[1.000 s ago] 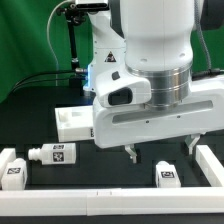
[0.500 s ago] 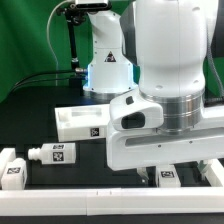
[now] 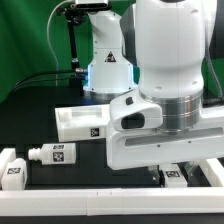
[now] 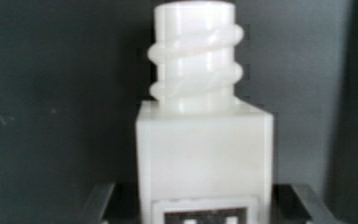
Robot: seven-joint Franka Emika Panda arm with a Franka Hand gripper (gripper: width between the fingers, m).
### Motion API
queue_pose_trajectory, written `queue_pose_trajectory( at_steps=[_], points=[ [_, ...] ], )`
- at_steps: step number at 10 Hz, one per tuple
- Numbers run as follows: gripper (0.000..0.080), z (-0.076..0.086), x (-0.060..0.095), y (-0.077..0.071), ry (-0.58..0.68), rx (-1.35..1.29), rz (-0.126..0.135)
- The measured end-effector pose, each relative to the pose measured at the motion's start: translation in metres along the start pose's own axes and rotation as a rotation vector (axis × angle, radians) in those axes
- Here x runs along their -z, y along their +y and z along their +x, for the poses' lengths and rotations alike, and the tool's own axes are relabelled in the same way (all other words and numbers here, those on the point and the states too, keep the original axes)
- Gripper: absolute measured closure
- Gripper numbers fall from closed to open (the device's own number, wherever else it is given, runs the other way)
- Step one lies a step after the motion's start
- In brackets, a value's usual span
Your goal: Assemble one leg
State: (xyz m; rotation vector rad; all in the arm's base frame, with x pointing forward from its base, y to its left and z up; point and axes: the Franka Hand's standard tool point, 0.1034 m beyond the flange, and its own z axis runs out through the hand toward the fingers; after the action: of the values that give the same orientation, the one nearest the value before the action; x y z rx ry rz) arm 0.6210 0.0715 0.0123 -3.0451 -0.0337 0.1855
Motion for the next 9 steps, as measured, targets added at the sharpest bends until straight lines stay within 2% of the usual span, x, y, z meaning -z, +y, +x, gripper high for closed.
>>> queue_pose_trajectory(
  at_steps=[2,4,5,6,9],
  points=[
    [0.0518,-0.023,0.003,-0.003,-0.006,-0.031,-0.004],
    [0.0518,-0.063,0.022,-0.001,-0.006,-0.051,-0.005],
    [0.0518,-0.089,0.029,-0.008,0.005,-0.074,-0.013],
    [0.0518,-0.098,0.035,-0.013,0.013,-0.081,-0.017],
    [0.0518,-0.097,0.031,-0.012,0.008,-0.074,-0.017]
  ],
)
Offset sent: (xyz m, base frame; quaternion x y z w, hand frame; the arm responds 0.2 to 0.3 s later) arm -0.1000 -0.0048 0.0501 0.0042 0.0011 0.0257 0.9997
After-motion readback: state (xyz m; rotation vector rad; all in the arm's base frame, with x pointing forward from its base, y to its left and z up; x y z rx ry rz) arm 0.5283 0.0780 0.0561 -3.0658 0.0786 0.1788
